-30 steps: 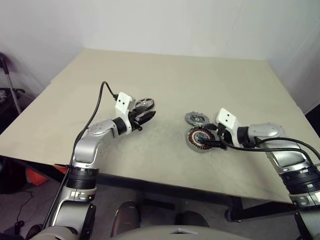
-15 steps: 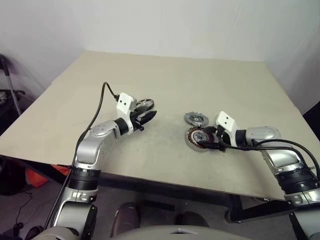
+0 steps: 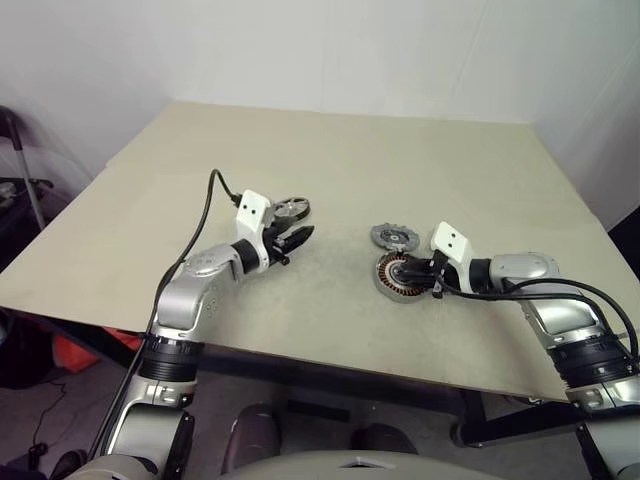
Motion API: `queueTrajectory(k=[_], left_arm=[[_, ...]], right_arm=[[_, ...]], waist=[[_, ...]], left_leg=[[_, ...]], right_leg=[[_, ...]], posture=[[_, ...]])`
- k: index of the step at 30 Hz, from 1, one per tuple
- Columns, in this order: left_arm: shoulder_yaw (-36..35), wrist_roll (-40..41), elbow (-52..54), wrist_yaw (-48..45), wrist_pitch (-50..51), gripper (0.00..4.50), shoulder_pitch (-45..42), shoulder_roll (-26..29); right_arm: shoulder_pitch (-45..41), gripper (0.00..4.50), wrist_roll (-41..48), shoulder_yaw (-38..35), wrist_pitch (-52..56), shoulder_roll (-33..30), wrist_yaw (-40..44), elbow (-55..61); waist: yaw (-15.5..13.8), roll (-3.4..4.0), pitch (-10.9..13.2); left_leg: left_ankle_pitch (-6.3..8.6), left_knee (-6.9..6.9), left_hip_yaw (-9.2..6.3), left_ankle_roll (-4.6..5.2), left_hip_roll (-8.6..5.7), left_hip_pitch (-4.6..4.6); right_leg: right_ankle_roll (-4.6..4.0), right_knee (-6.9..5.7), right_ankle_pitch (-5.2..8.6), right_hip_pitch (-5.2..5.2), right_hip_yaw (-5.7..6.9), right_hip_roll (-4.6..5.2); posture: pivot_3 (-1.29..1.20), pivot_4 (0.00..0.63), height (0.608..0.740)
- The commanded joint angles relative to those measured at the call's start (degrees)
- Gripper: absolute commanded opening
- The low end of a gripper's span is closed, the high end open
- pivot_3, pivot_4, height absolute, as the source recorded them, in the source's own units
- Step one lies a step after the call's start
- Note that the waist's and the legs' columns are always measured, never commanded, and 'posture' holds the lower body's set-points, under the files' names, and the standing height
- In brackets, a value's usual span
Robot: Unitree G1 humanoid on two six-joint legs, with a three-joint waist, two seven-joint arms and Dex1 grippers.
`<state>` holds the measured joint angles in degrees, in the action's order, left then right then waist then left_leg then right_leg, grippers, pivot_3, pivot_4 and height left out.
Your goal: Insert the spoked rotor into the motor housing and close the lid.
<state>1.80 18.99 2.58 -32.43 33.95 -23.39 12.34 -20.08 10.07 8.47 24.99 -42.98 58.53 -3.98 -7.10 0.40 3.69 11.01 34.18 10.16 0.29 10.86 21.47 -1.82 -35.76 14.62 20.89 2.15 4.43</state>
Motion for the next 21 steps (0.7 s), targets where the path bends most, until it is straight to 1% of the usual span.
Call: queueTrajectory(k=[1, 15, 21], left_arm=[[0.19, -0.06, 0.53, -0.08, -1.2, 2.39, -0.35, 0.49], [0.79, -0.61, -1.41, -0.3, -2.22, 2.39, -0.89, 1.55], [1.39, -0.85, -1.4, -0.25, -2.5, 2.39, -0.51, 1.64]], right_arm=[[-1.19, 0.9, -0.48, -0.84, 0.33, -0.29, -0.5, 0.47], [-0.04, 0.9, 1.04, -1.05, 2.23, -1.51, 2.47, 4.81], [0.02, 0.9, 0.61, -1.36, 2.69, -1.32, 1.74, 4.55]], waist=[[0.01, 0.0, 0.0], [0.0, 0.0, 0.0], [0.01, 0.0, 0.0]], left_leg=[[0.0, 0.0, 0.0, 0.0, 0.0, 0.0], [0.0, -0.01, 0.0, 0.0, 0.01, 0.09], [0.01, 0.0, 0.0, 0.01, 0.0, 0.12]], right_leg=[[0.0, 0.0, 0.0, 0.0, 0.0, 0.0], [0.0, 0.0, 0.0, 0.11, 0.0, 0.0], [0.0, 0.0, 0.0, 0.13, 0.0, 0.0]], posture=[[0.0, 0.0, 0.74], [0.0, 0.0, 0.74], [0.0, 0.0, 0.74]])
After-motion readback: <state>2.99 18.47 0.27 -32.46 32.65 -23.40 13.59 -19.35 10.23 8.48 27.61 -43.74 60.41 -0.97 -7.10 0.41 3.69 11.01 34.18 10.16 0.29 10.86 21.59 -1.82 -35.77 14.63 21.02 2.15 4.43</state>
